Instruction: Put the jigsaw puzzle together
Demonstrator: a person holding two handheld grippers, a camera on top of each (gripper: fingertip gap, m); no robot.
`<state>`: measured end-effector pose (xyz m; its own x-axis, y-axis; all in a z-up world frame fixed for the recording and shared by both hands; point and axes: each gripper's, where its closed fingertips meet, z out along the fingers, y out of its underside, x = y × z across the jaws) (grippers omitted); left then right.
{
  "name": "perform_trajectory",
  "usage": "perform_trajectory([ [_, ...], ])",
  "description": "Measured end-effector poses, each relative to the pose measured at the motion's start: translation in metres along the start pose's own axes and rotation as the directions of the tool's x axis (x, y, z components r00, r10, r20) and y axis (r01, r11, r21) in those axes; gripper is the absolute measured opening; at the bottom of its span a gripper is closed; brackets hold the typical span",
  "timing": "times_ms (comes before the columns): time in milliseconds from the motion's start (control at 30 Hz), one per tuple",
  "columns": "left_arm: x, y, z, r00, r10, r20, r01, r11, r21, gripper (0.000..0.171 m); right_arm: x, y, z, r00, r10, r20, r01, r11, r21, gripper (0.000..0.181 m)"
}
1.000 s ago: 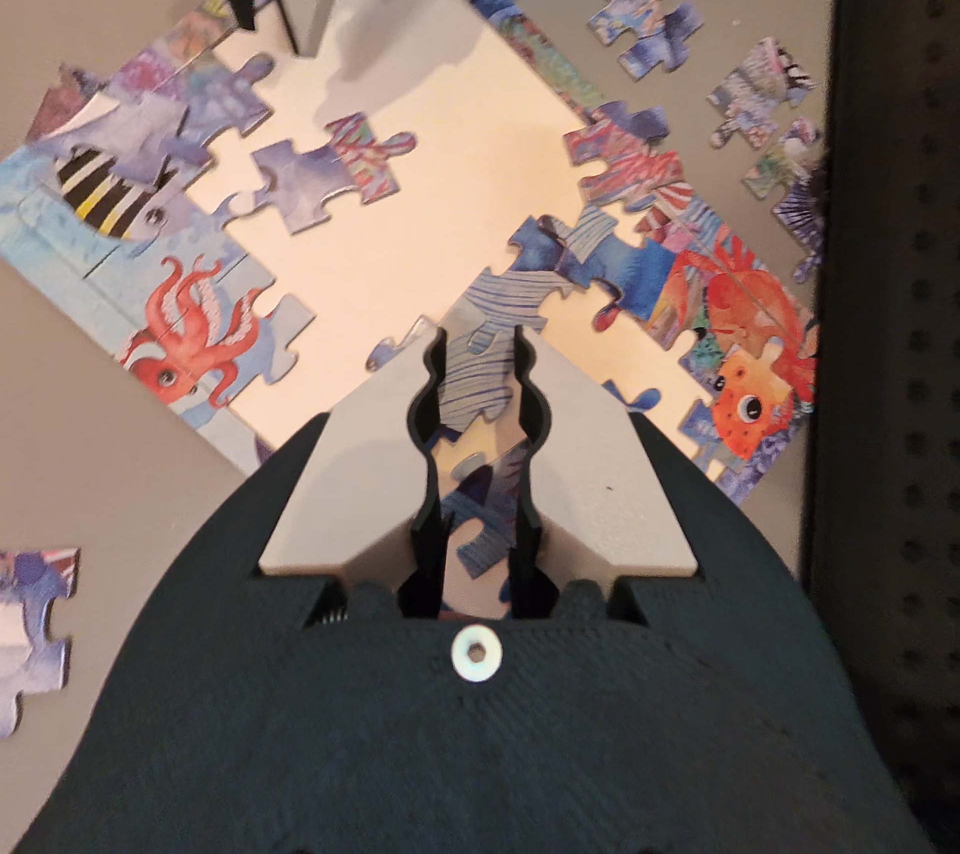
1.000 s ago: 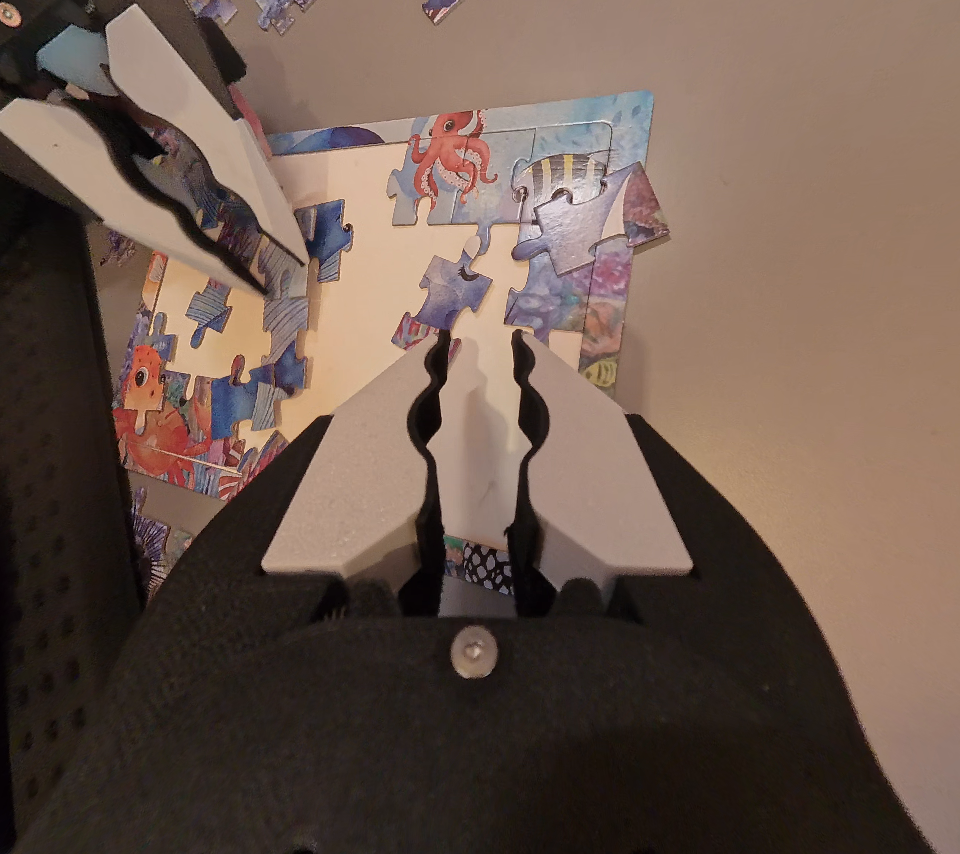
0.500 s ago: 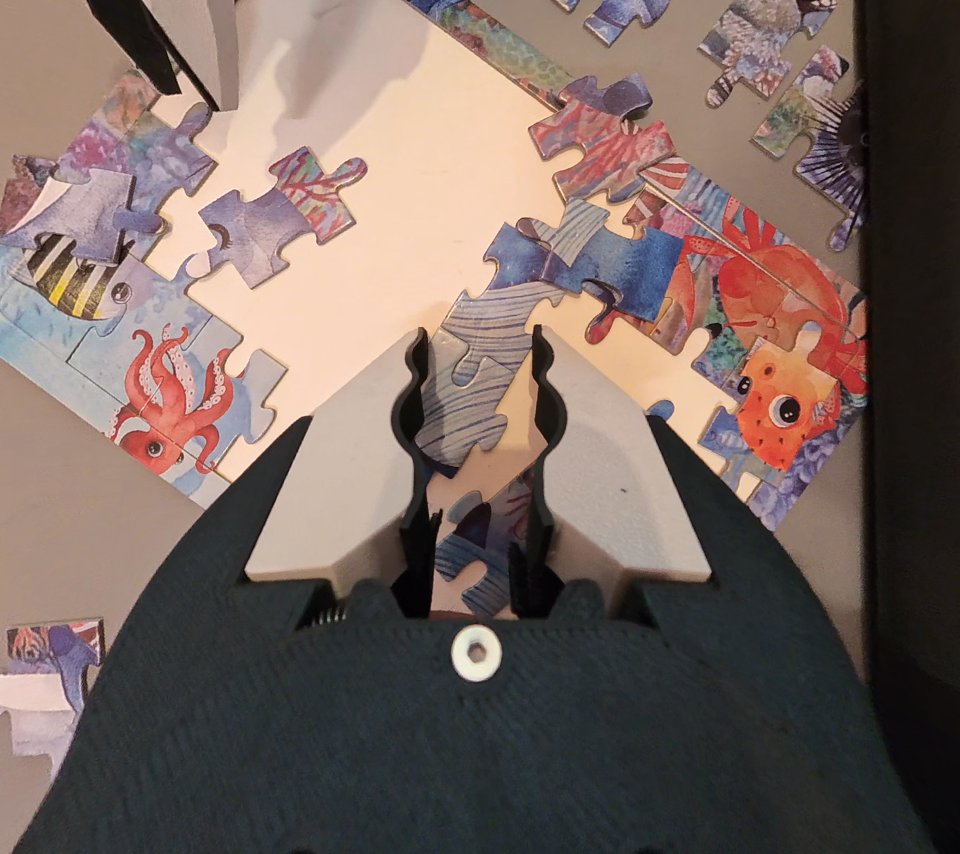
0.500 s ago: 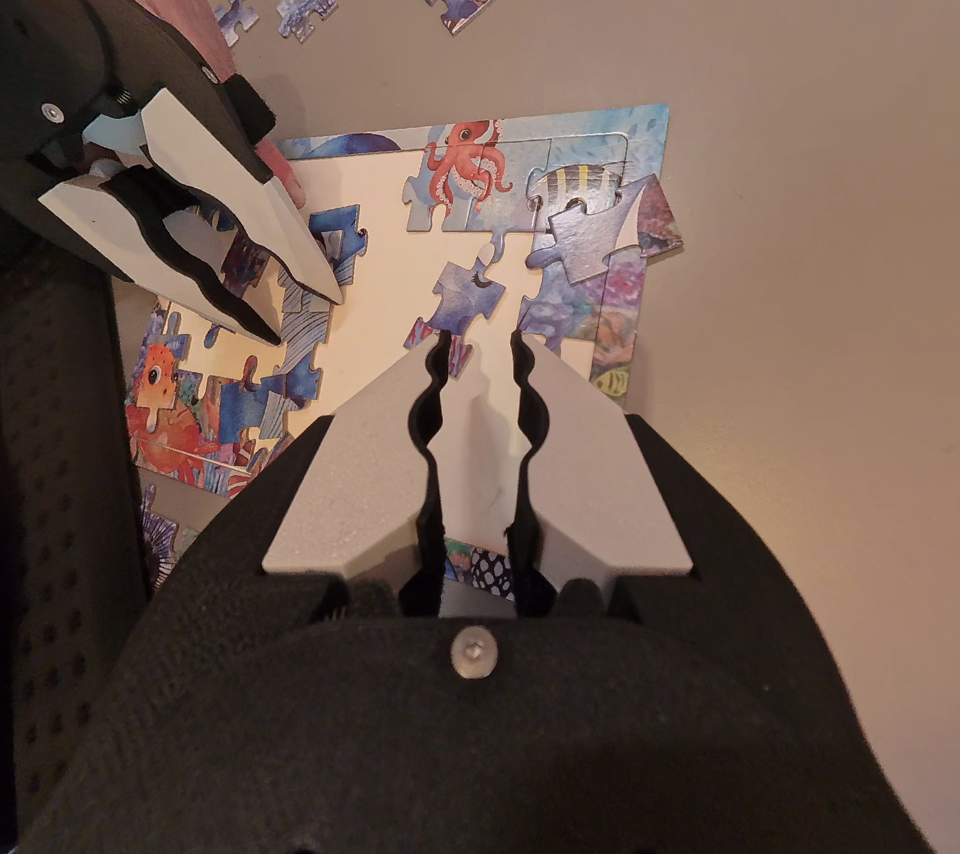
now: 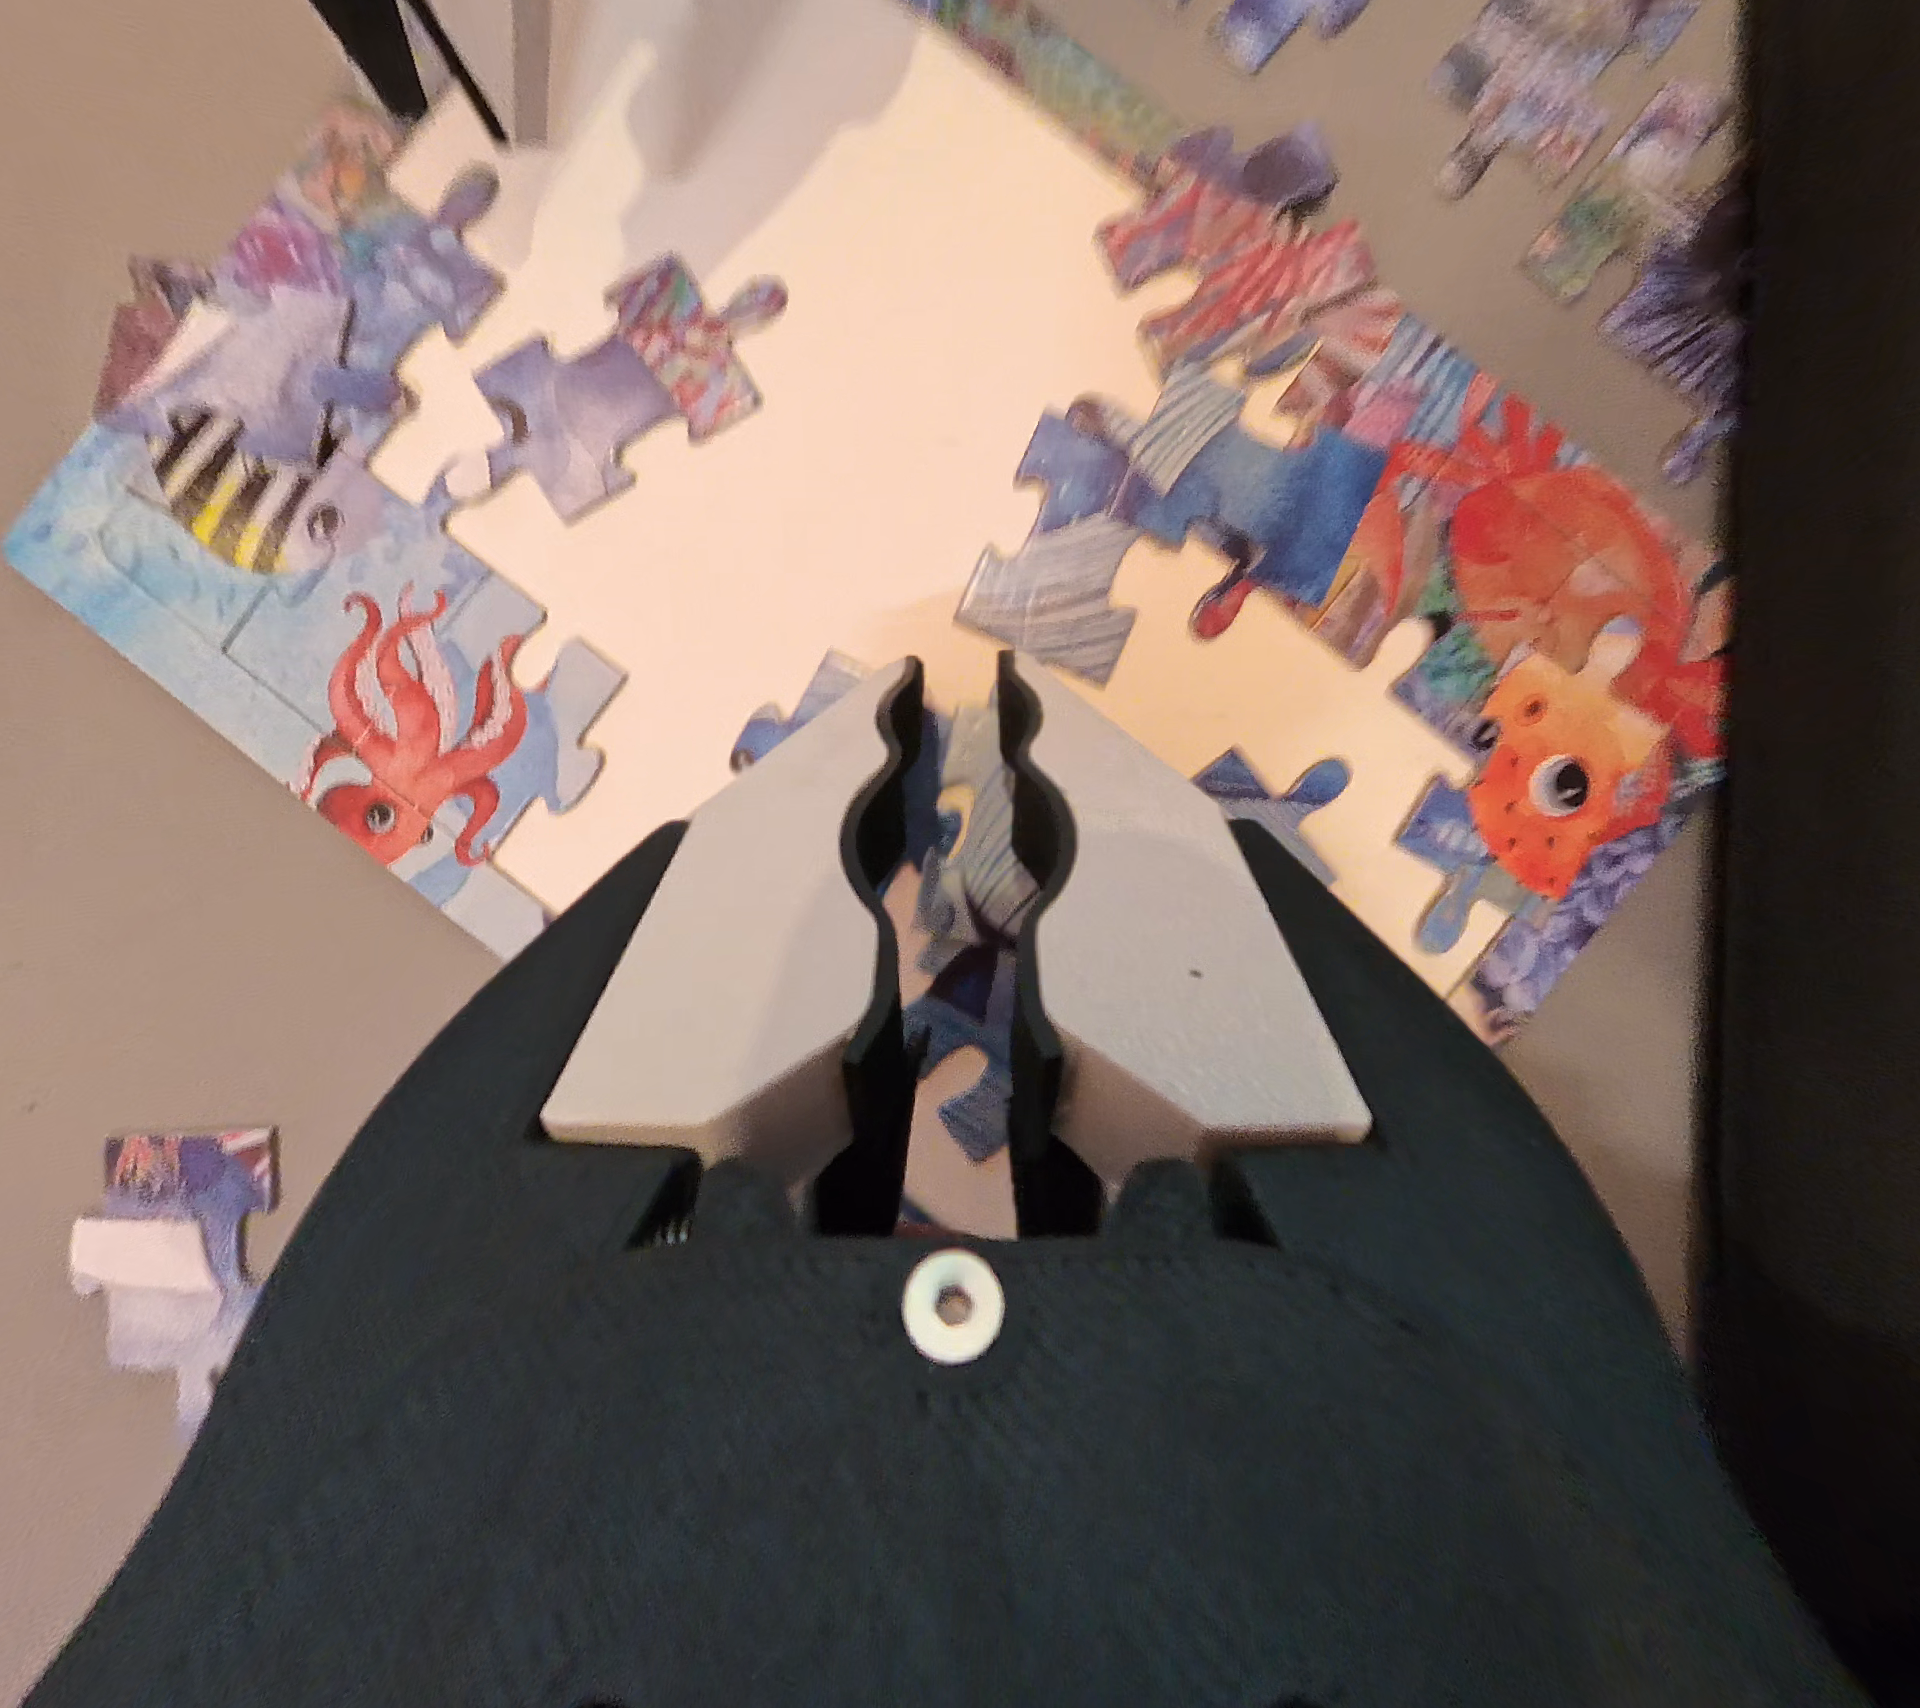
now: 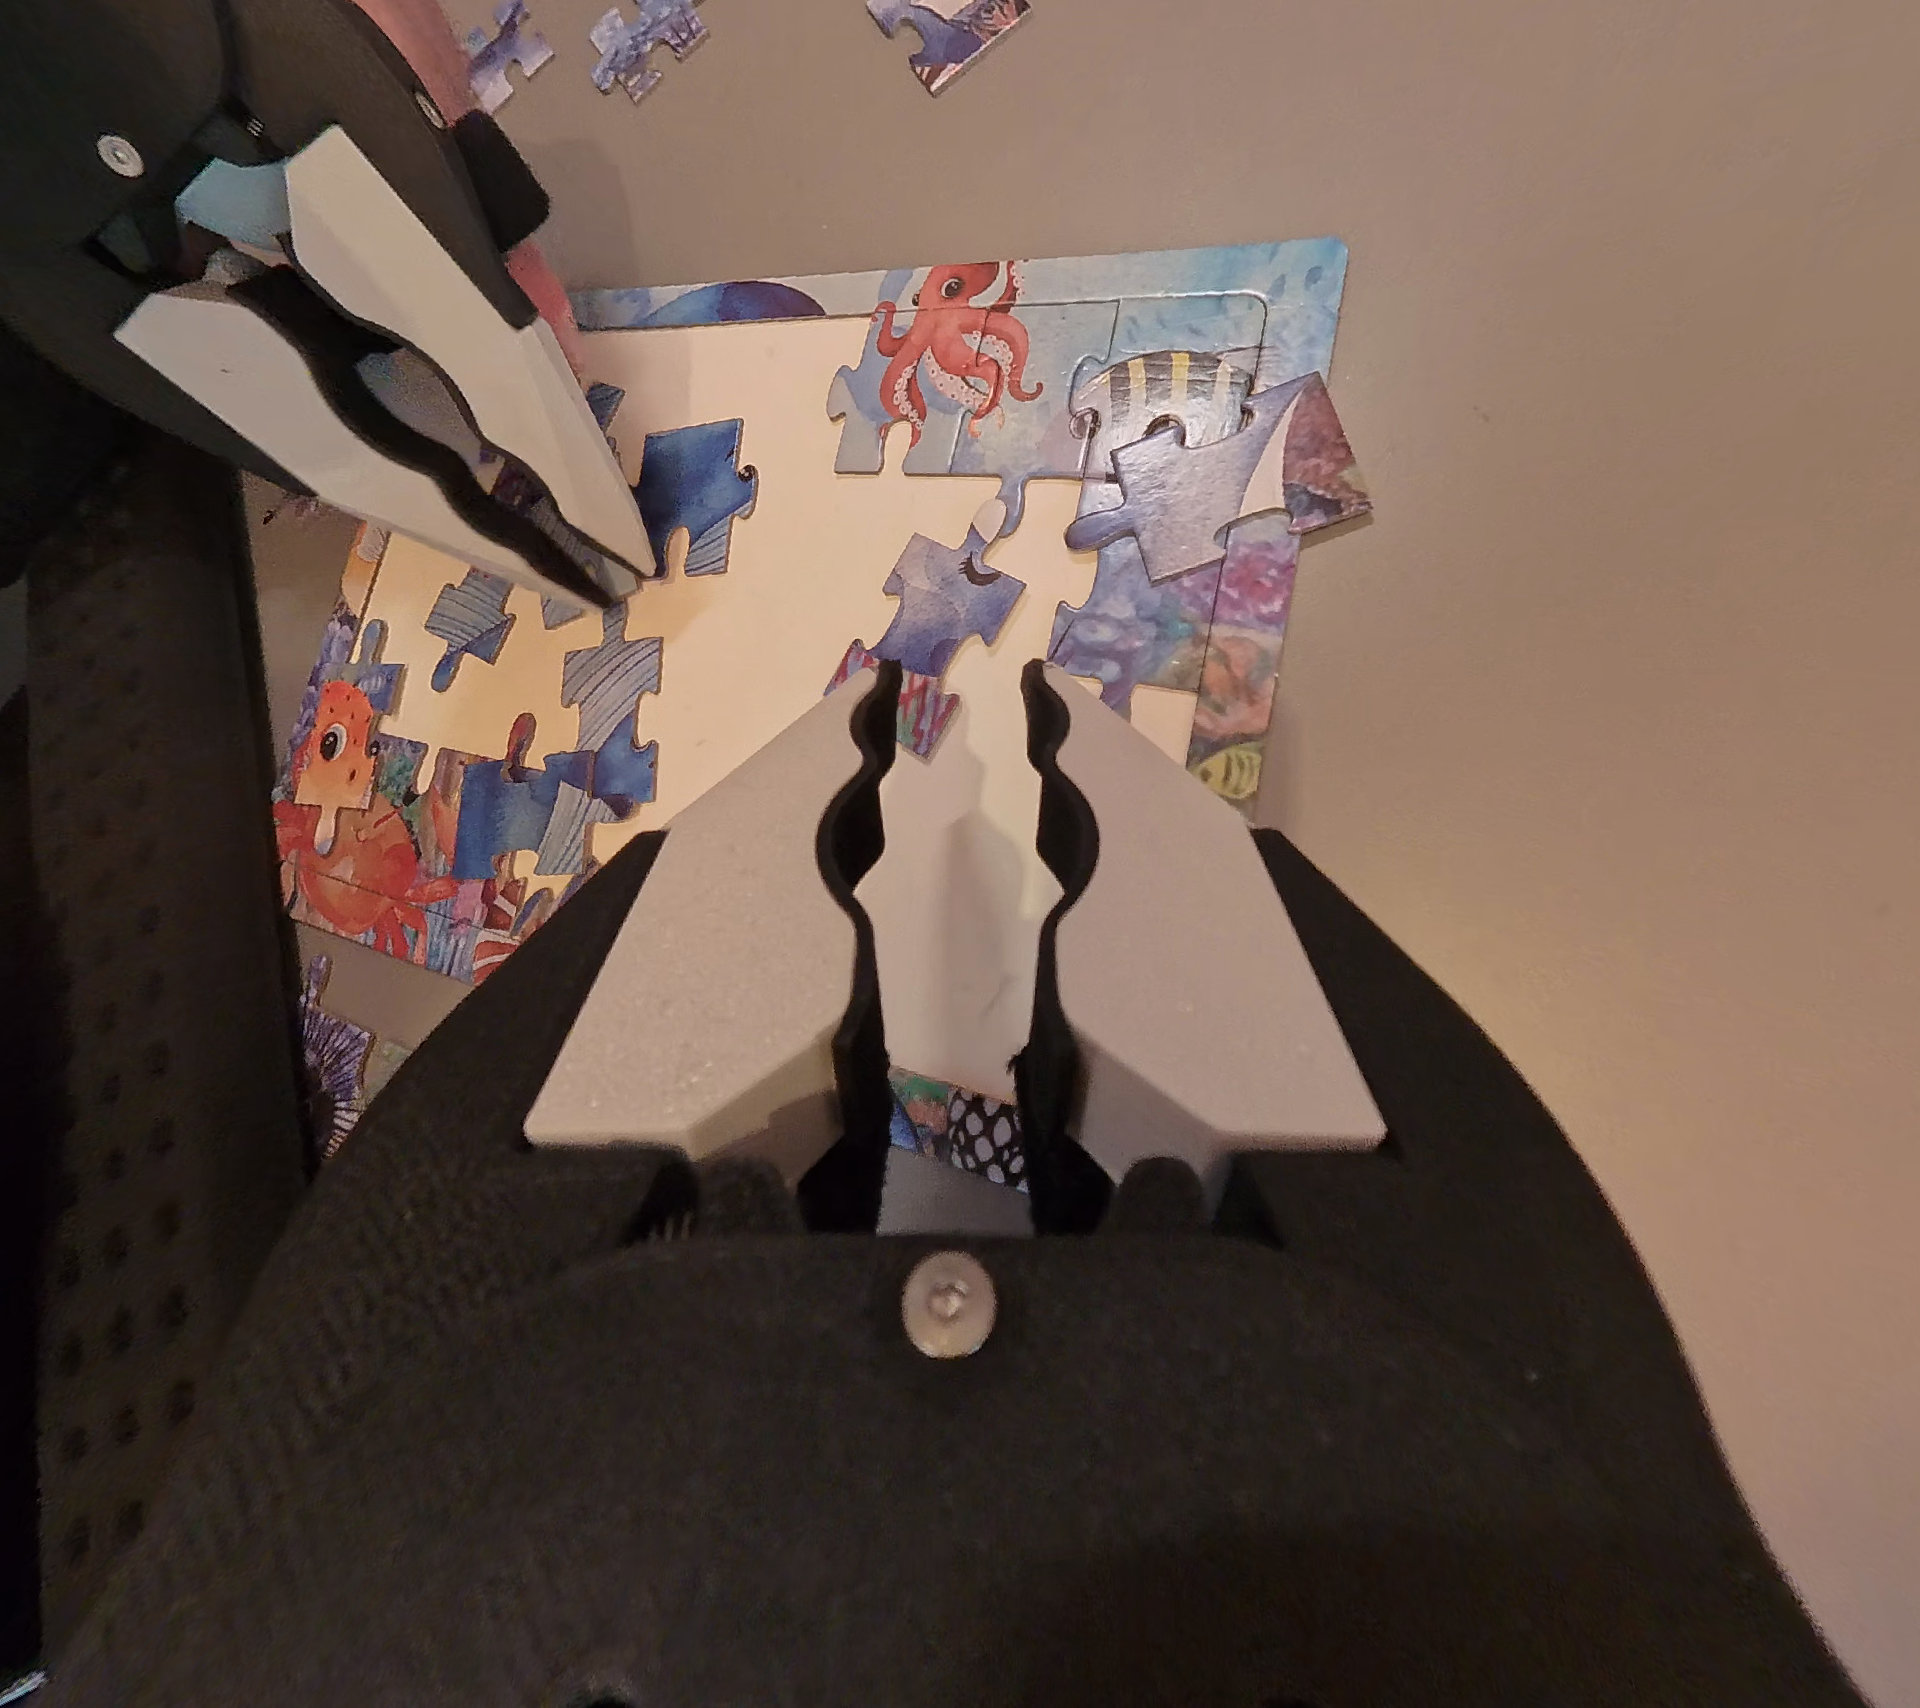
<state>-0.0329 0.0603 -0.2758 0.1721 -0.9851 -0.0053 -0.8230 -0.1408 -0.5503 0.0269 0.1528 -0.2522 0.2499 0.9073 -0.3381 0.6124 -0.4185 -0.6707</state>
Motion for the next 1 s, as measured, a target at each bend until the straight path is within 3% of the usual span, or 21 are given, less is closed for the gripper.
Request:
perform_trajectory([
  [167, 0.032, -0.053, 0.0, 0.994, 0.063, -0.086, -0.047, 0.984, 0.171, 0.045, 0.0, -0.001, 0.0, 1.0, -0.004, 0.003, 0.004, 1.0, 0.004, 0.023],
  [367, 0.052, -0.062, 0.046, 0.983, 0.164, -0.077, -0.159, 0.985, 0.072, 0.058, -0.002, -0.001, 0.001, 1.0, -0.007, 0.007, 0.007, 1.0, 0.006, 0.023],
  [633, 0.056, -0.067, 0.056, 0.981, 0.164, -0.1, -0.155, 0.984, 0.091, 0.052, -0.003, -0.003, 0.002, 1.0, -0.011, 0.013, 0.011, 1.0, 0.01, 0.023],
  [700, 0.054, -0.067, 0.055, 0.982, 0.168, -0.084, -0.16, 0.983, 0.094, 0.04, -0.004, -0.003, 0.002, 1.0, -0.012, 0.014, 0.011, 1.0, 0.011, 0.023],
  [733, 0.052, -0.069, 0.055, 0.984, 0.163, -0.071, -0.155, 0.982, 0.104, 0.02, -0.003, -0.003, 0.002, 1.0, -0.012, 0.013, 0.012, 1.0, 0.011, 0.023],
  [767, 0.048, -0.072, 0.054, 0.987, 0.155, -0.047, -0.149, 0.982, 0.118, 0.013, -0.003, -0.003, 0.001, 1.0, -0.011, 0.012, 0.011, 1.0, 0.013, 0.023],
  [867, 0.046, -0.068, 0.056, 0.987, 0.155, -0.041, -0.151, 0.983, 0.101, 0.007, -0.002, -0.003, 0.0, 1.0, -0.01, 0.011, 0.01, 1.0, 0.016, 0.023],
  [1000, 0.034, -0.072, 0.053, 0.992, 0.127, -0.001, -0.126, 0.985, 0.121, 0.015, -0.001, -0.004, -0.002, 1.0, -0.008, 0.008, 0.008, 1.0, 0.02, 0.023],
])
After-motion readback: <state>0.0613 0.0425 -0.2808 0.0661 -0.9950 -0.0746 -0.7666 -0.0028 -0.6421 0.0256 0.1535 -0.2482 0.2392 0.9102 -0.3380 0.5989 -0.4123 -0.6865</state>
